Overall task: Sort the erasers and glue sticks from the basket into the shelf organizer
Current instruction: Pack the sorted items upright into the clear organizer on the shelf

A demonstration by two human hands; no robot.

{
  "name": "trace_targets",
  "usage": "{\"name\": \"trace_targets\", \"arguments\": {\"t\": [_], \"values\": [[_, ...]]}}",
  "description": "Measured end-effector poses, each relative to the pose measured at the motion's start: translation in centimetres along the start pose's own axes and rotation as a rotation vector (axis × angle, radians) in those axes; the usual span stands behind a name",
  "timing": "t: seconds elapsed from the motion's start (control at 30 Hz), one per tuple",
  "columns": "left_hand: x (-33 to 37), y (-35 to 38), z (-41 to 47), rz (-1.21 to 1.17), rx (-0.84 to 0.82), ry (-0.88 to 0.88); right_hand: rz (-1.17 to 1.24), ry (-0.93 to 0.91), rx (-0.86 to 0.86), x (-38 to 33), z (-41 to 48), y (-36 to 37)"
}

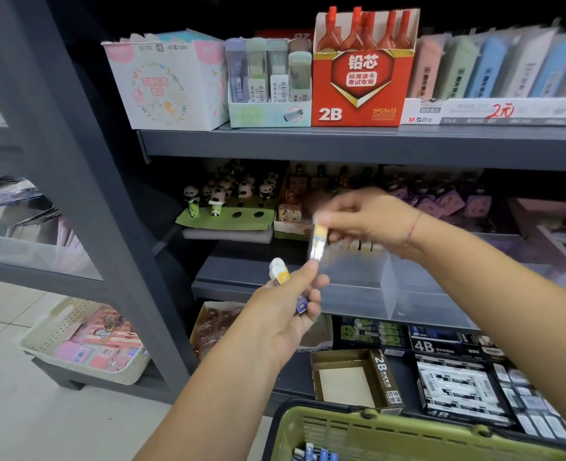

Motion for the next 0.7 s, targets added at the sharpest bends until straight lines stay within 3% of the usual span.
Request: {"name": "trace_targets", "arguments": {"t": [0.07, 0.13, 0.5, 0.63, 0.7], "values": [[0.1, -0.3, 0.2, -0.036, 0.018, 0.004, 0.013, 0.013, 0.193, 0.7, 0.1, -2.8], [0.1, -0.4, 0.2, -0.048, 0.024, -0.007, -0.064, 0.058, 0.263, 1.6, 0.3, -4.3], [-0.1, -0.1, 0.3, -0.068, 0.029, -0.056, -0.184, 0.171, 0.206, 4.7, 2.1, -4.6], [0.0, -0.1, 0.2, -0.060, 0.040, -0.057, -0.154, 0.162, 0.108, 4.9, 2.2, -3.3], [0.0, 0.0, 0.1, -0.055, 0.048, -0.060, -0.268, 0.162, 0.089, 4.9, 2.0, -2.6]]}}
Point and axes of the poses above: each hand's wrist, its own z-axis towards the middle knuckle, its own y-axis out of the palm, x = y × z, the point moved 5 cm from there along z, towards the middle knuckle, and after that the axes turned 14 degrees about -x, right-handed, at the moved point
